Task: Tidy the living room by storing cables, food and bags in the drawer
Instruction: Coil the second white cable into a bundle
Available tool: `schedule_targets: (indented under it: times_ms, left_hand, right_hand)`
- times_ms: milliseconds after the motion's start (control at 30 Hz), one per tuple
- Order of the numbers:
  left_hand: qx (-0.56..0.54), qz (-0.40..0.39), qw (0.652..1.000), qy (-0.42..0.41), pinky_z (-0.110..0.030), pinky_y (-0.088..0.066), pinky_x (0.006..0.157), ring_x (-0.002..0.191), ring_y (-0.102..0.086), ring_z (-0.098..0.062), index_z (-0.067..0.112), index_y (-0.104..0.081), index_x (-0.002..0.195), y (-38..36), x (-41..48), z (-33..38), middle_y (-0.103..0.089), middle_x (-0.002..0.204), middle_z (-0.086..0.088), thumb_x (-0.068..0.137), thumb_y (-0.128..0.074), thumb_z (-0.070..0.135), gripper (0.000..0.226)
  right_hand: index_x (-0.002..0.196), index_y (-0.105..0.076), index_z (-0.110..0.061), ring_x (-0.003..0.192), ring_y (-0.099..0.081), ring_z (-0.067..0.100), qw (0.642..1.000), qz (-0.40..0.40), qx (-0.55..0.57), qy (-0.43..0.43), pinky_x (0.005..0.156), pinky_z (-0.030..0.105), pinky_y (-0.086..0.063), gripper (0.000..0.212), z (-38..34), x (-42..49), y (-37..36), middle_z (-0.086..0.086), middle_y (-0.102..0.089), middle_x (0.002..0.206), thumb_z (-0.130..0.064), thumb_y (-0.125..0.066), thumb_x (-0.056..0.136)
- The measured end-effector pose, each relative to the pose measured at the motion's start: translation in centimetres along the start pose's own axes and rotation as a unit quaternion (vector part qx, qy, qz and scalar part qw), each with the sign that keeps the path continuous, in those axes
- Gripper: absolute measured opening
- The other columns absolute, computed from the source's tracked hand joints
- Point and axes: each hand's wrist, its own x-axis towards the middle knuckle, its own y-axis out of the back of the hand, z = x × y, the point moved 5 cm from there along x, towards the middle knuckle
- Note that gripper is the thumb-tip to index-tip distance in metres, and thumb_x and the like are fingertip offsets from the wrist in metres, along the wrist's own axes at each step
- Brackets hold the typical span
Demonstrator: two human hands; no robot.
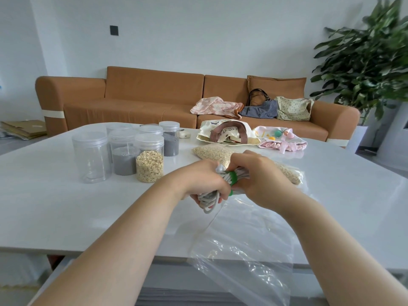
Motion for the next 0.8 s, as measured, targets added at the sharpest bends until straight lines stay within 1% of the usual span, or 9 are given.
schedule_targets:
  times_ms: [67,100,167,267,367,500,600,733,800]
  left_hand:
    - [0.013,0.021,1.0,-0.004,-0.027,-0.049,0.055,0.07,-0.06,-0.022,0.022,-0.047,0.118,0.0,0.3,0.0,-0.062,0.089,-0.008,0.075,-0.068,0.005,0.051]
    - [0.022,0.029,0.999,-0.011,-0.029,-0.05,0.058,0.074,-0.062,-0.022,0.022,-0.039,0.137,0.0,0.6,-0.1,-0.061,0.1,-0.007,0.075,-0.069,0.007,0.071]
    - [0.043,0.041,0.998,-0.034,-0.033,-0.055,0.065,0.08,-0.065,-0.021,0.027,-0.017,0.151,0.0,1.0,-0.3,-0.059,0.117,-0.005,0.073,-0.073,0.011,0.097]
    - [0.155,0.056,0.985,-0.059,-0.027,-0.05,0.077,0.105,-0.06,-0.018,0.027,-0.001,0.153,0.1,1.3,-0.4,-0.046,0.142,-0.002,0.071,-0.079,0.024,0.113]
    - [0.214,0.063,0.973,-0.06,-0.023,-0.043,0.074,0.102,-0.056,-0.018,0.019,0.005,0.153,-0.3,1.2,-0.1,-0.047,0.141,-0.005,0.072,-0.08,0.033,0.119]
    - [0.215,0.084,0.969,-0.087,-0.027,-0.043,0.07,0.092,-0.053,-0.017,0.017,0.007,0.152,-0.4,0.9,0.7,-0.058,0.104,-0.002,0.071,-0.081,0.035,0.122]
    - [0.223,0.098,0.964,-0.104,-0.025,-0.038,0.065,0.087,-0.05,-0.017,0.02,0.007,0.152,-0.7,0.4,1.2,-0.05,0.086,0.003,0.072,-0.081,0.033,0.12]
    - [0.205,0.108,0.964,-0.13,-0.03,-0.044,0.089,0.114,-0.051,-0.021,0.023,0.001,0.153,-1.4,-0.9,1.8,-0.053,0.129,-0.004,0.068,-0.083,0.034,0.12]
    - [0.184,0.102,0.967,-0.144,-0.031,-0.042,0.097,0.12,-0.05,-0.019,0.022,-0.011,0.153,-1.5,-1.7,2.1,-0.051,0.135,-0.004,0.068,-0.084,0.032,0.112]
  right_hand:
    - [0.089,-0.06,-0.02,0.081,-0.049,0.027,1.0,0.011,-0.011,-0.001,0.067,0.032,-0.036,0.03,0.3,0.1,-0.1,0.001,-0.051,0.085,-0.001,-0.073,0.07]
    - [0.091,-0.061,-0.02,0.083,-0.05,0.027,1.0,0.015,-0.016,-0.001,0.069,0.033,-0.038,0.03,0.4,0.1,0.0,0.001,-0.051,0.087,-0.002,-0.074,0.071]
    - [0.099,-0.06,-0.022,0.088,-0.051,0.024,1.0,0.006,-0.029,0.004,0.074,0.032,-0.04,0.036,0.5,0.2,0.2,-0.002,-0.052,0.093,-0.006,-0.077,0.071]
    - [0.119,-0.053,-0.023,0.095,-0.046,0.01,0.998,-0.048,-0.027,0.009,0.078,0.018,-0.034,0.056,0.6,0.2,0.5,-0.012,-0.05,0.104,-0.013,-0.079,0.071]
    - [0.122,-0.054,-0.026,0.096,-0.043,0.005,0.995,-0.086,-0.047,-0.014,0.08,0.019,-0.034,0.056,1.2,0.1,0.9,-0.011,-0.055,0.111,-0.019,-0.078,0.071]
    - [0.12,-0.059,-0.027,0.098,-0.05,0.013,0.993,-0.084,-0.076,-0.038,0.076,0.025,-0.036,0.053,1.2,-0.1,1.5,-0.005,-0.06,0.111,-0.023,-0.078,0.071]
    - [0.123,-0.057,-0.027,0.092,-0.041,0.008,0.99,-0.082,-0.108,-0.023,0.076,0.024,-0.034,0.054,0.3,-0.4,2.2,-0.013,-0.052,0.099,-0.023,-0.075,0.072]
    - [0.122,-0.055,-0.025,0.097,-0.036,0.011,0.984,-0.078,-0.162,-0.012,0.079,0.026,-0.032,0.053,-0.8,-1.9,2.9,-0.005,-0.058,0.107,-0.027,-0.068,0.071]
    - [0.12,-0.055,-0.024,0.104,-0.037,0.015,0.977,-0.087,-0.193,-0.013,0.085,0.029,-0.032,0.051,-1.0,-2.8,3.1,-0.005,-0.056,0.105,-0.033,-0.067,0.071]
